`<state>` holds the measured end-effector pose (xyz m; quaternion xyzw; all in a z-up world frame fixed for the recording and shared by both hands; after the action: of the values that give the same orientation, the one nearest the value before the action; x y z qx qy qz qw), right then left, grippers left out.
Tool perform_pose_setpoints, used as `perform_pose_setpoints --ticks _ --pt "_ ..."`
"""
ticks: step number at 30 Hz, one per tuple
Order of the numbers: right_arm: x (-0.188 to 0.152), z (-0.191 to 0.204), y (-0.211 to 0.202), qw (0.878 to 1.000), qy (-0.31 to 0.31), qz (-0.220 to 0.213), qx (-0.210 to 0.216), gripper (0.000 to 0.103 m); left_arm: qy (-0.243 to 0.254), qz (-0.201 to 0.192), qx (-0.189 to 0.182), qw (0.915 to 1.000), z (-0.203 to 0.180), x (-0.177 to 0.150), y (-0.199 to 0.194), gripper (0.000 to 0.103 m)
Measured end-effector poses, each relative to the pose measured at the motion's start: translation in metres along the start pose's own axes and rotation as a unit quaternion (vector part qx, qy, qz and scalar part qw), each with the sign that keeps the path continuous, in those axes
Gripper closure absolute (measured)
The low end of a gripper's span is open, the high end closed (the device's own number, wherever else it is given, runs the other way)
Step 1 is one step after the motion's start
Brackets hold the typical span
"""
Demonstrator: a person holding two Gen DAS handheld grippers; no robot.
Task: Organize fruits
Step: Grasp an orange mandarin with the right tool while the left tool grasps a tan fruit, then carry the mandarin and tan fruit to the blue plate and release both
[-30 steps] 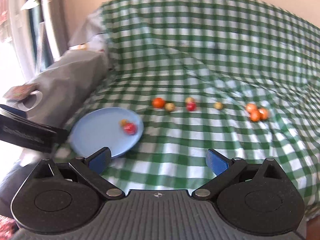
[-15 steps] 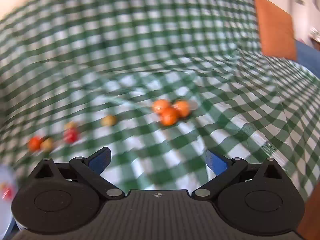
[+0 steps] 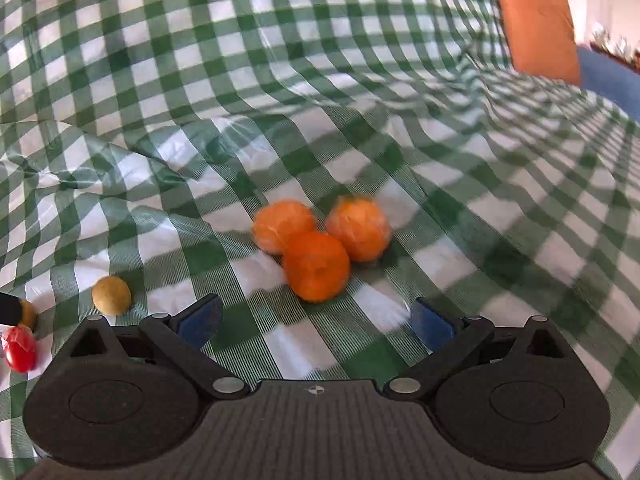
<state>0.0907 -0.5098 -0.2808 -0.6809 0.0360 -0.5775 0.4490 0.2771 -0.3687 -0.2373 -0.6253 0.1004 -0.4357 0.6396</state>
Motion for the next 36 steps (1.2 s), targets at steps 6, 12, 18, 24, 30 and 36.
perform_pose_setpoints --ticks 6,12,18,24,30,36 --pt "0.006 0.006 0.008 1.0 -0.018 -0.008 -0.005 0.023 -0.041 0.061 -0.012 0.9972 0.019 0.004 0.028 0.002" --pt "0.009 0.003 0.009 1.0 -0.019 -0.015 -0.001 0.038 -0.043 0.078 -0.05 0.9948 0.012 0.007 0.027 0.048" --pt "0.014 0.001 0.001 0.999 -0.007 -0.04 0.005 0.069 -0.04 0.057 -0.05 0.9963 0.012 0.01 0.004 0.077" --pt "0.025 0.0 -0.023 0.995 -0.011 -0.1 0.003 0.069 -0.075 0.002 -0.048 0.996 0.034 0.005 -0.062 0.077" --pt "0.042 -0.02 -0.08 0.987 -0.01 -0.158 -0.011 0.069 -0.1 -0.019 -0.038 0.9941 0.068 -0.059 -0.148 0.077" --pt "0.039 -0.025 -0.185 0.983 -0.027 -0.17 0.071 0.069 -0.125 -0.002 -0.024 0.9919 0.097 -0.15 -0.222 0.077"
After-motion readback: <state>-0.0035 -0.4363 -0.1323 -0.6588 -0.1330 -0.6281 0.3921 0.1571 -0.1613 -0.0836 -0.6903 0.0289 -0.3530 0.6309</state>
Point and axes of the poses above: each gripper's, at about its wrist camera, not at the fingertips, and y roughly the way its jaws point, z to its left, x to its top, the point moved 8 cm from there along y, roughly the way its jaws point, and after that the axes turned 1 degree about -x, right-handed, at the moved point
